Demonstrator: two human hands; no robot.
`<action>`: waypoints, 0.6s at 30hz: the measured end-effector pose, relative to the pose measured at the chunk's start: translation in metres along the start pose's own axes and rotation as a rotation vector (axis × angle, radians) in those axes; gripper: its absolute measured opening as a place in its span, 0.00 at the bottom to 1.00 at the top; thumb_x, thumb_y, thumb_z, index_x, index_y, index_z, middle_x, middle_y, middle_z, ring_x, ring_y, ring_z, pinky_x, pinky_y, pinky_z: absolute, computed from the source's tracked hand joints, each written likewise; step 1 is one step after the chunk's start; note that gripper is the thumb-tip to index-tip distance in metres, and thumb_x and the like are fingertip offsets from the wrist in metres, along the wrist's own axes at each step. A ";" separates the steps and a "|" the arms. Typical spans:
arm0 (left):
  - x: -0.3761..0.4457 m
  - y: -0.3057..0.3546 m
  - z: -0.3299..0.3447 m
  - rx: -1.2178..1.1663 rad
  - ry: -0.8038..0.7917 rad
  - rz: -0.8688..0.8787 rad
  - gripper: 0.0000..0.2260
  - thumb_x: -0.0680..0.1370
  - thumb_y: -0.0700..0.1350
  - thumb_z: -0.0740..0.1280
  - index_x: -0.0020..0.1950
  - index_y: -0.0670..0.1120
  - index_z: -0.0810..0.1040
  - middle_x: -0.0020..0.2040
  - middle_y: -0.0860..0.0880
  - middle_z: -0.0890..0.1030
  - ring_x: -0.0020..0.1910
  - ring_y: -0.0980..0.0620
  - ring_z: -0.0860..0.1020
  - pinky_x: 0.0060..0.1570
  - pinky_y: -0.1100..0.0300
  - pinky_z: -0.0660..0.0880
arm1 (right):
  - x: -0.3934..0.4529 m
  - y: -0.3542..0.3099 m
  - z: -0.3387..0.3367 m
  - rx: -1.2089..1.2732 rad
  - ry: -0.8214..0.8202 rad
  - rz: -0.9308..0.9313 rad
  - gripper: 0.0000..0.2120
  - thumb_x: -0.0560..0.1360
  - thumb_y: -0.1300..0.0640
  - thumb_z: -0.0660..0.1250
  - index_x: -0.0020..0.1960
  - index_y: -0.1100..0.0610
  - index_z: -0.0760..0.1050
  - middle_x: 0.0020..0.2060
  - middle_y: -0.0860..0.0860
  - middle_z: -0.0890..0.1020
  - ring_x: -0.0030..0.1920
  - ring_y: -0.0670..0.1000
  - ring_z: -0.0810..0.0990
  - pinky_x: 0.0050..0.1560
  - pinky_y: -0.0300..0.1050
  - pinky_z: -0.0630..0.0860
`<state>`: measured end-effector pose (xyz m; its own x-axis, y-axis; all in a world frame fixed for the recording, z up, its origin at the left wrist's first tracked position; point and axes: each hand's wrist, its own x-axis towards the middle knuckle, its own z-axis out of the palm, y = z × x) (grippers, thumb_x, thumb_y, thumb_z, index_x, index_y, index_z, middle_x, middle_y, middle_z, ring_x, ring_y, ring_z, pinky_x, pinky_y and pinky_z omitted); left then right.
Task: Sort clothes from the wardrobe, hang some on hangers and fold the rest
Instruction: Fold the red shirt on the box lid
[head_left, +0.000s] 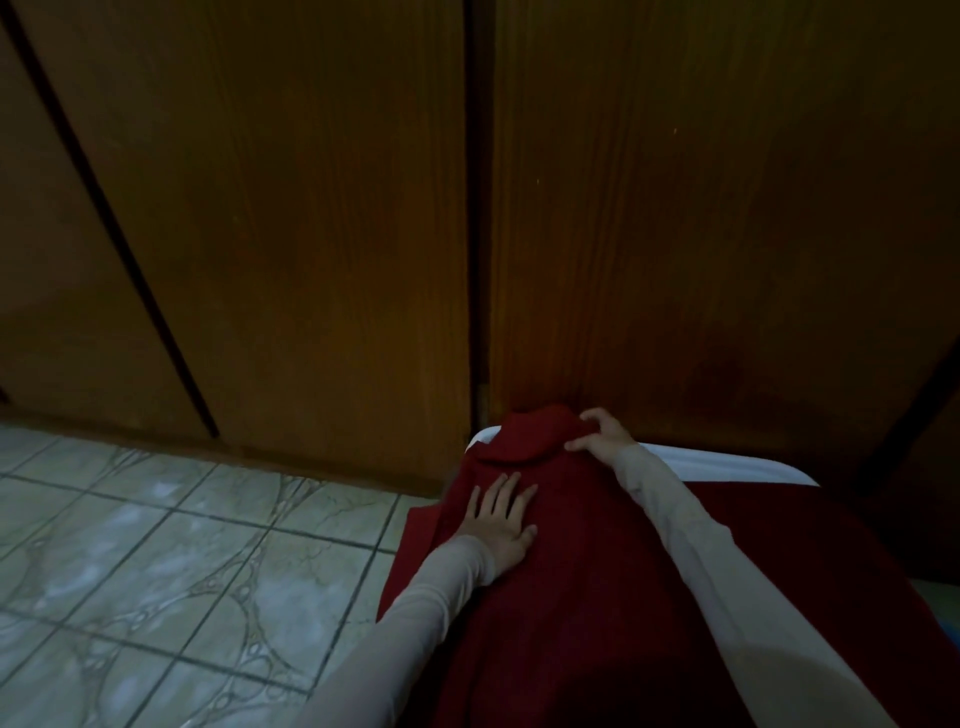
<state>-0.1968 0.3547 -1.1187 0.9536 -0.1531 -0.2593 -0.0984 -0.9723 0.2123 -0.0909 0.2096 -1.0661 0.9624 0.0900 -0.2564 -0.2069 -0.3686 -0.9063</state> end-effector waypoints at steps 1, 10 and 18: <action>0.001 0.000 0.000 -0.005 0.000 -0.001 0.24 0.83 0.52 0.47 0.77 0.50 0.43 0.77 0.49 0.40 0.76 0.52 0.38 0.72 0.51 0.35 | 0.003 0.000 -0.002 0.065 0.106 -0.069 0.17 0.71 0.73 0.65 0.53 0.54 0.72 0.59 0.58 0.72 0.59 0.58 0.73 0.45 0.41 0.71; 0.002 0.006 -0.009 -0.095 0.030 -0.071 0.30 0.79 0.56 0.57 0.77 0.55 0.46 0.78 0.51 0.45 0.75 0.46 0.43 0.72 0.49 0.42 | -0.026 0.042 0.003 -0.657 0.363 -0.601 0.14 0.70 0.69 0.63 0.50 0.54 0.76 0.56 0.50 0.77 0.60 0.52 0.73 0.58 0.43 0.62; 0.028 0.021 -0.043 -0.027 -0.105 -0.238 0.52 0.68 0.59 0.71 0.76 0.54 0.34 0.76 0.51 0.33 0.75 0.40 0.39 0.70 0.37 0.46 | -0.032 0.068 -0.004 -1.075 -0.119 -0.248 0.30 0.80 0.40 0.49 0.77 0.47 0.41 0.76 0.46 0.38 0.75 0.47 0.36 0.70 0.64 0.35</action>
<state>-0.1604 0.3374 -1.0807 0.9140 0.0601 -0.4011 0.1337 -0.9783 0.1581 -0.1353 0.1777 -1.1175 0.9208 0.3398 -0.1913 0.3055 -0.9335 -0.1877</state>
